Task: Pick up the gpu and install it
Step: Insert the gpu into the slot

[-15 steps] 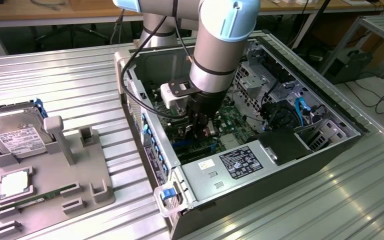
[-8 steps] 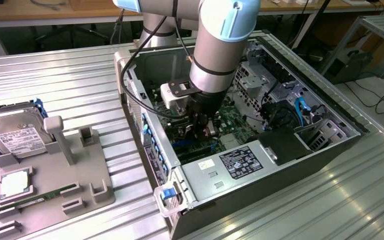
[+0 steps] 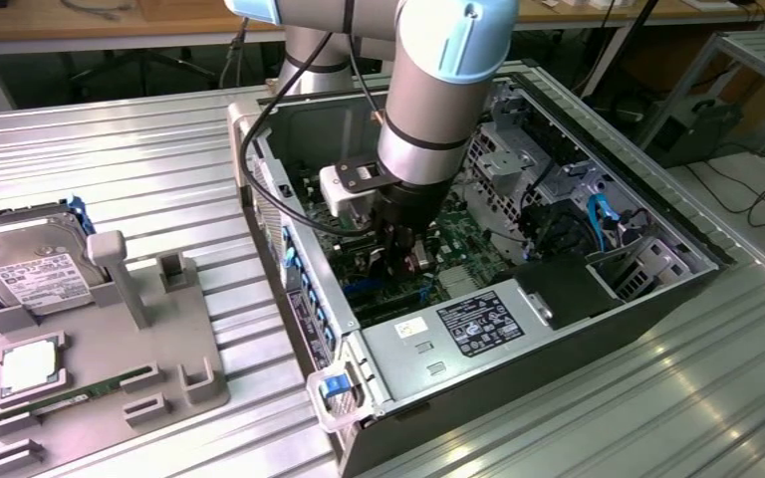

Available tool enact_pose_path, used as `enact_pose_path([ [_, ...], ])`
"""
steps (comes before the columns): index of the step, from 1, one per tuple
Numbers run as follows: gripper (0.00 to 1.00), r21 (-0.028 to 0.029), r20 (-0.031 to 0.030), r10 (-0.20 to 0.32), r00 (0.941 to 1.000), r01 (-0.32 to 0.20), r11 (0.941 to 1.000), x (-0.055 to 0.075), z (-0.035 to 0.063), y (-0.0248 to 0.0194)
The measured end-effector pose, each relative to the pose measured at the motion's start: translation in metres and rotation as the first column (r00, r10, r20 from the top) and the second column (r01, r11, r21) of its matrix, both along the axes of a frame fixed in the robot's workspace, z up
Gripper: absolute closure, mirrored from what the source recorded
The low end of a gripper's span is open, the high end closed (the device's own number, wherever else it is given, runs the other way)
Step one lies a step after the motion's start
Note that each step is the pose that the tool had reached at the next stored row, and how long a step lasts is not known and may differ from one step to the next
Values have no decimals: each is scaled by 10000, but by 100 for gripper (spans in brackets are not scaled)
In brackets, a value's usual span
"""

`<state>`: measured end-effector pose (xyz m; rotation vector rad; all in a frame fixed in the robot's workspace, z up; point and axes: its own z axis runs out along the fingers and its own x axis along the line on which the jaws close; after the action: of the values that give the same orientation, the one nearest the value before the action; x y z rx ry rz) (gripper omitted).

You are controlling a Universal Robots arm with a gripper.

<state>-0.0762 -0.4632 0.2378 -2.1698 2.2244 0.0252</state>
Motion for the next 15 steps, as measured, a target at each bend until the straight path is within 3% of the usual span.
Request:
enact_pose_path([
  [15, 72, -1, -1, 16, 10000, -16, 10000, 0, -8, 18],
])
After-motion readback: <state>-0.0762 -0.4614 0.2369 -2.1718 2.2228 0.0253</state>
